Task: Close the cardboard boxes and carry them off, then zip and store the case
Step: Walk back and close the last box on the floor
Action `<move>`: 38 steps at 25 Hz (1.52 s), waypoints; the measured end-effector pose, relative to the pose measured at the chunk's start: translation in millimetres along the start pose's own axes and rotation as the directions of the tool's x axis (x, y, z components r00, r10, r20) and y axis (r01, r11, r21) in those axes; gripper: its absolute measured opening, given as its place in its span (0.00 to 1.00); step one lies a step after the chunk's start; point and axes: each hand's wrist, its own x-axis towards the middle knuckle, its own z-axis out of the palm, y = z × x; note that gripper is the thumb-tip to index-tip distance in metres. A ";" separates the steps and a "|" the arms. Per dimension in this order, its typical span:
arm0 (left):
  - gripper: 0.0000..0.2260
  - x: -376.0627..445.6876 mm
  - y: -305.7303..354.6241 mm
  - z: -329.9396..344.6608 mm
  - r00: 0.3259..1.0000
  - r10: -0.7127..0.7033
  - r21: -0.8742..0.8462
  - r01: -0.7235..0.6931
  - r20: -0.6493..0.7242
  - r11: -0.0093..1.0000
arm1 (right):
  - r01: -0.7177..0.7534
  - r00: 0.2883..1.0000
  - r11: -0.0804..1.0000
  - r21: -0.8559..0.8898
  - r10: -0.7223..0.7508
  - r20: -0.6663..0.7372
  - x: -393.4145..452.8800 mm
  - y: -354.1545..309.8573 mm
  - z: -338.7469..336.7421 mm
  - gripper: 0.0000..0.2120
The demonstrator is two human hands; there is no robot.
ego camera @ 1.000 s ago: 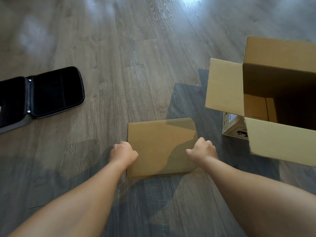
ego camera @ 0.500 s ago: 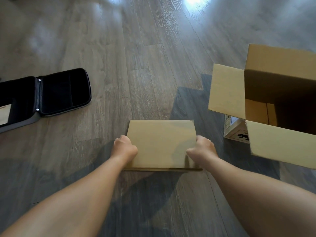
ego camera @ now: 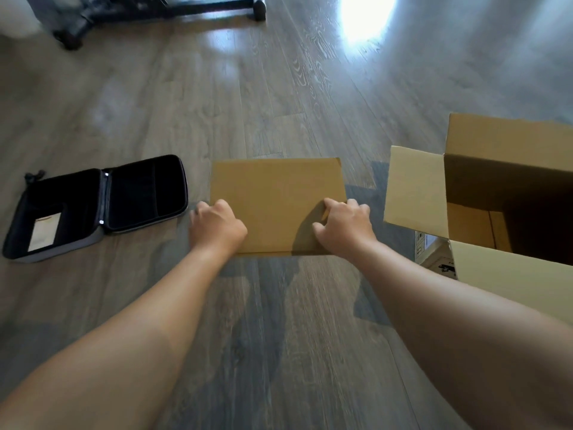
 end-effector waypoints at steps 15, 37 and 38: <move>0.09 -35.3 250.2 22.6 0.866 0.439 -0.127 -0.420 0.240 0.899 | -0.332 0.896 0.915 0.230 0.382 -0.225 -26.2 217.5 -141.0 0.25; 0.34 -90.3 321.0 103.8 0.660 0.526 0.171 -0.696 0.537 0.697 | -0.459 0.873 0.878 0.136 0.474 -0.112 -62.2 354.9 -127.0 0.34; 0.34 -89.3 317.1 102.3 0.675 0.522 0.186 -0.687 0.521 0.702 | -0.449 0.882 0.887 0.106 0.459 -0.107 -60.2 349.9 -124.7 0.33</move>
